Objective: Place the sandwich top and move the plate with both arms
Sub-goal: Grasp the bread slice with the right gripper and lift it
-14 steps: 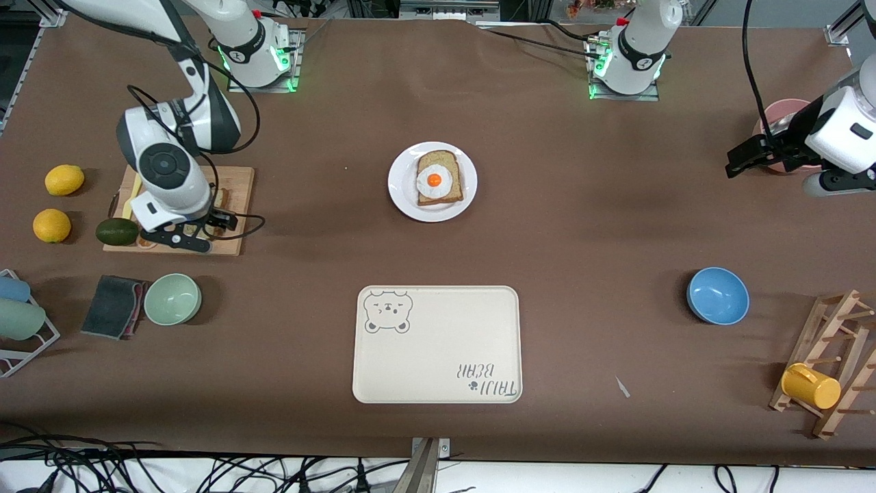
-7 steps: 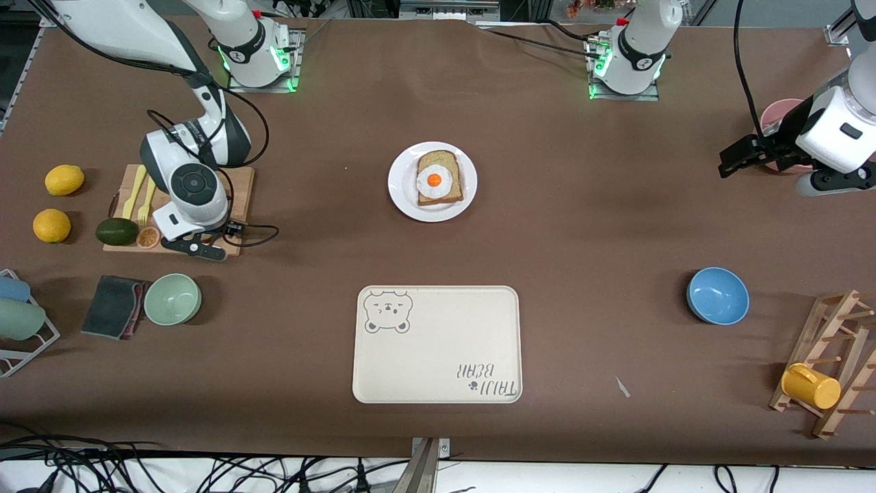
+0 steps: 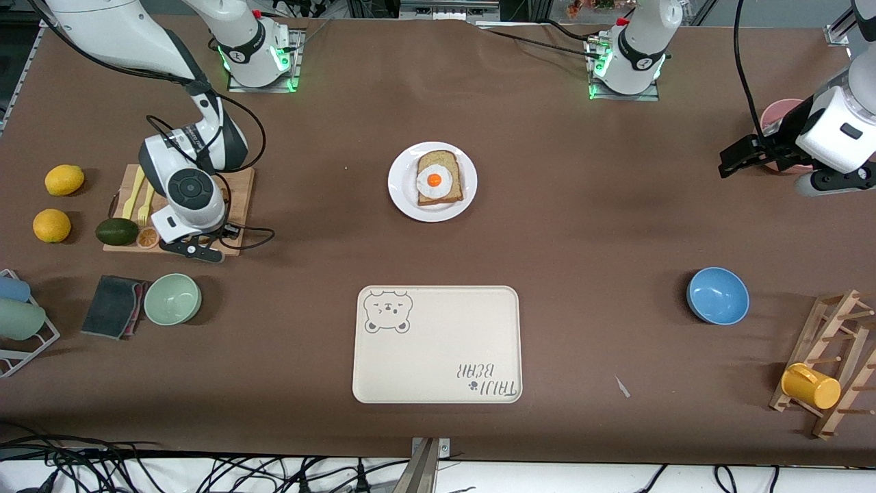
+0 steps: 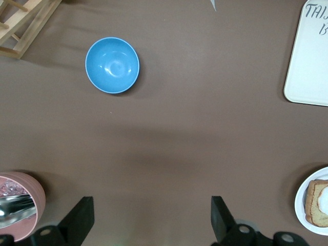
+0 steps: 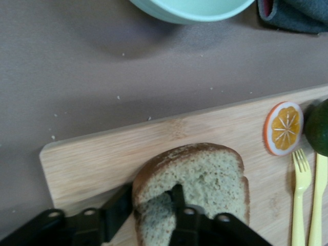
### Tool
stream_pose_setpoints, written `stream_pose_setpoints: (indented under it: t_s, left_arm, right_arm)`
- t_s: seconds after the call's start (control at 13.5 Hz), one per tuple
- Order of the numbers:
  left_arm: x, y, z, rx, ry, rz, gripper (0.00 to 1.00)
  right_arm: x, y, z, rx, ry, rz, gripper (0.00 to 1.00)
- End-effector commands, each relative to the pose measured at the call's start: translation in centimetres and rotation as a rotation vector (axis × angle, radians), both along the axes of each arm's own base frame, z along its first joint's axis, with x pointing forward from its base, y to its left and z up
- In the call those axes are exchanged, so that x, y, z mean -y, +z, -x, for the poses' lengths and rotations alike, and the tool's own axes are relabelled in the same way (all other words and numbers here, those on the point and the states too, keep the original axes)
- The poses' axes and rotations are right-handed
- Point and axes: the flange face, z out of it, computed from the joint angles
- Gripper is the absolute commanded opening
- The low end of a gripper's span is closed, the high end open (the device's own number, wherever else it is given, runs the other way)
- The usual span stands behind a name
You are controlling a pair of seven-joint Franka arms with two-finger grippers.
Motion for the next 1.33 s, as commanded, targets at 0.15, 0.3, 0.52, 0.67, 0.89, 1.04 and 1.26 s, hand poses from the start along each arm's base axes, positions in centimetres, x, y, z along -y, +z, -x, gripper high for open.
stream_pose_setpoints:
  t_s: [0.15,0.3,0.52,0.67,0.89,1.04,1.26]
  left_arm:
    - [-0.2,0.3,0.2,-0.007,0.01,0.015,1.0]
    - [-0.4,0.4,0.2,-0.005,0.012,0.015,1.0]
    - [-0.4,0.4,0.2,-0.005,0.013,0.015,1.0]
    - [-0.4,0.4,0.3,-0.005,0.013,0.015,1.0]
    - [-0.3,0.4,0.3,-0.006,0.012,0.016,1.0]
    - [-0.4,0.4,0.3,-0.005,0.012,0.015,1.0]
    - [-0.2,0.4,0.3,-0.006,0.012,0.016,1.0]
  right_arm:
    - [0.3,-0.1,-0.2,0.016,0.009,0.009,0.0]
    - [0.2,0.5,-0.5,0.016,0.02,0.013,0.0]
    - [-1.0,2.5,-1.6,-0.015,0.02,0.061,0.0]
    - [-2.2,4.0,-2.5,-0.034,0.011,0.09,0.0]
    - [-5.1,6.6,-3.8,-0.069,0.0,0.125,0.0]
    - [-8.1,9.0,-4.6,-0.088,-0.021,0.1,0.0]
    - [-13.6,12.2,-5.0,-0.115,-0.015,0.078,0.0]
